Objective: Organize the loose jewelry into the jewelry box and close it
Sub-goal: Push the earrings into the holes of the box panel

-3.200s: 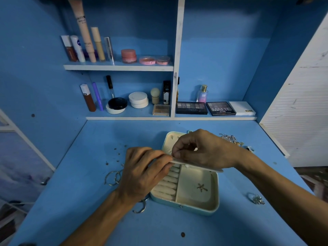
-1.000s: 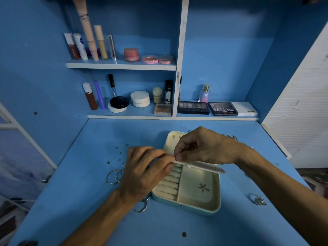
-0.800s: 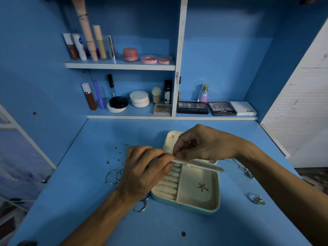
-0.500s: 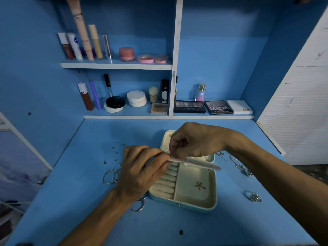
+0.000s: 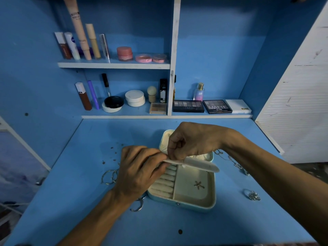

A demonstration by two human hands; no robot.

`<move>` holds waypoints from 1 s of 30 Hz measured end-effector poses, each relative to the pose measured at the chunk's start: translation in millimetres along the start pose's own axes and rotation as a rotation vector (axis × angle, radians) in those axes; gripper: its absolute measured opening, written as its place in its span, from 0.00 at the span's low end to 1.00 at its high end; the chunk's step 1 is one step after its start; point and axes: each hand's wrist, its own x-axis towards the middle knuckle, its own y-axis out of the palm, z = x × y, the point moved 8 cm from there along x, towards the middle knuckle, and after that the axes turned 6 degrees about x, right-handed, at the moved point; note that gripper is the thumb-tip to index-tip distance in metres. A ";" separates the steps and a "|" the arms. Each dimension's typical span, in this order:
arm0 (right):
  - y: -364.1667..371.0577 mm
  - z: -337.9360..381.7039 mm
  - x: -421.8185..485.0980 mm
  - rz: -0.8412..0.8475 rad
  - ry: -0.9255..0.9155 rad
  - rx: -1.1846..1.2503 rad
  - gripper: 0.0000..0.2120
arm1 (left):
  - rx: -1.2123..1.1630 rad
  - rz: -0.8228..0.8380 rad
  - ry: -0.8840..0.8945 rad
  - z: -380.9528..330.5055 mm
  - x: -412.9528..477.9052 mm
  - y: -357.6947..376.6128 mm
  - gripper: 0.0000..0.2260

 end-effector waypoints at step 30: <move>-53.8 -134.6 -44.9 -0.629 0.102 0.821 0.20 | -0.403 0.502 -0.521 57.7 47.0 97.1 0.20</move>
